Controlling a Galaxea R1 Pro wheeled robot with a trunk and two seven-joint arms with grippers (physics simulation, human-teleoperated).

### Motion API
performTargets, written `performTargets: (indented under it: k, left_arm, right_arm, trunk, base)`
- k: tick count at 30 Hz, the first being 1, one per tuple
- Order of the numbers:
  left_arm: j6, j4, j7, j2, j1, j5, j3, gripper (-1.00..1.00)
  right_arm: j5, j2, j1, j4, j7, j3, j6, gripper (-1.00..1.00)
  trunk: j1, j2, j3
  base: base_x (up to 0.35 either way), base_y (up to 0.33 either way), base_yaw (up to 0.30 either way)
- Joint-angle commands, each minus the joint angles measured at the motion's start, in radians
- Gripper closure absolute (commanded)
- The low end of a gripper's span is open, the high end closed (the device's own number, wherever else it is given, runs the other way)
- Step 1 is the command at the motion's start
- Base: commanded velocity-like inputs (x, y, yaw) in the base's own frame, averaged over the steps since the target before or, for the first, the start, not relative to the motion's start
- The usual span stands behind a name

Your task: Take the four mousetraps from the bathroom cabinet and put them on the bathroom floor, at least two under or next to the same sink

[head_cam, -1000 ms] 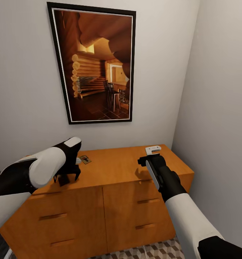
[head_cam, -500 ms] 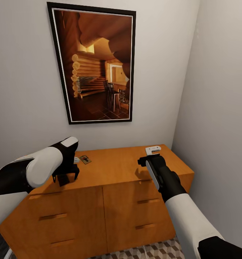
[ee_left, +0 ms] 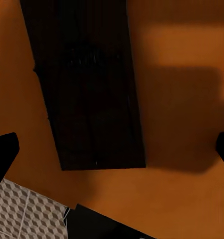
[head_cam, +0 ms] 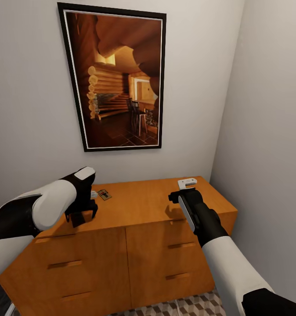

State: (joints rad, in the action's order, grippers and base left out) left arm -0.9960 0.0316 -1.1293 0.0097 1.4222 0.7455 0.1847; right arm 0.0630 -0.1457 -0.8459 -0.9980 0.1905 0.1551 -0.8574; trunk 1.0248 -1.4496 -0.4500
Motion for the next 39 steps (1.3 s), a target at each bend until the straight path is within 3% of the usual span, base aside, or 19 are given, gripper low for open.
performTargets:
  k: [1, 7, 21, 29, 39]
  left_arm:
    - [0.010, 0.000, 0.000, 0.000, -0.035, 0.004, 0.016, -1.00]
    - [0.011, -0.002, 0.027, 0.003, -0.036, 0.003, 0.016, -1.00]
    - [0.011, 0.004, 0.100, 0.055, -0.043, -0.001, 0.013, -1.00]
    - [0.010, 0.005, 0.108, 0.082, -0.056, -0.001, 0.013, -1.00]
    - [0.010, 0.004, 0.152, 0.103, -0.058, -0.002, 0.013, -1.00]
  right_arm:
    - [0.006, 0.000, -0.001, -0.001, 0.000, 0.001, -0.006, -1.00]
    - [0.006, 0.000, -0.001, -0.001, 0.000, 0.001, -0.006, -1.00]
    - [0.006, 0.000, -0.001, -0.001, 0.000, 0.001, -0.006, -1.00]
    - [0.007, 0.000, -0.001, 0.001, -0.001, 0.000, -0.005, -1.00]
    - [0.007, 0.000, -0.001, 0.004, -0.002, 0.001, -0.005, -1.00]
  trunk:
    - [0.000, 0.000, -0.002]
    - [0.000, 0.000, -0.002]
    - [0.000, 0.000, -0.002]
    - [0.000, 0.000, -0.002]
    - [0.000, 0.000, -0.002]
  base:
    - [0.000, 0.000, 0.000]
    - [0.000, 0.000, 0.000]
    - [0.000, 0.000, 0.000]
    - [0.000, 0.000, 0.000]
    - [0.000, 0.000, 0.000]
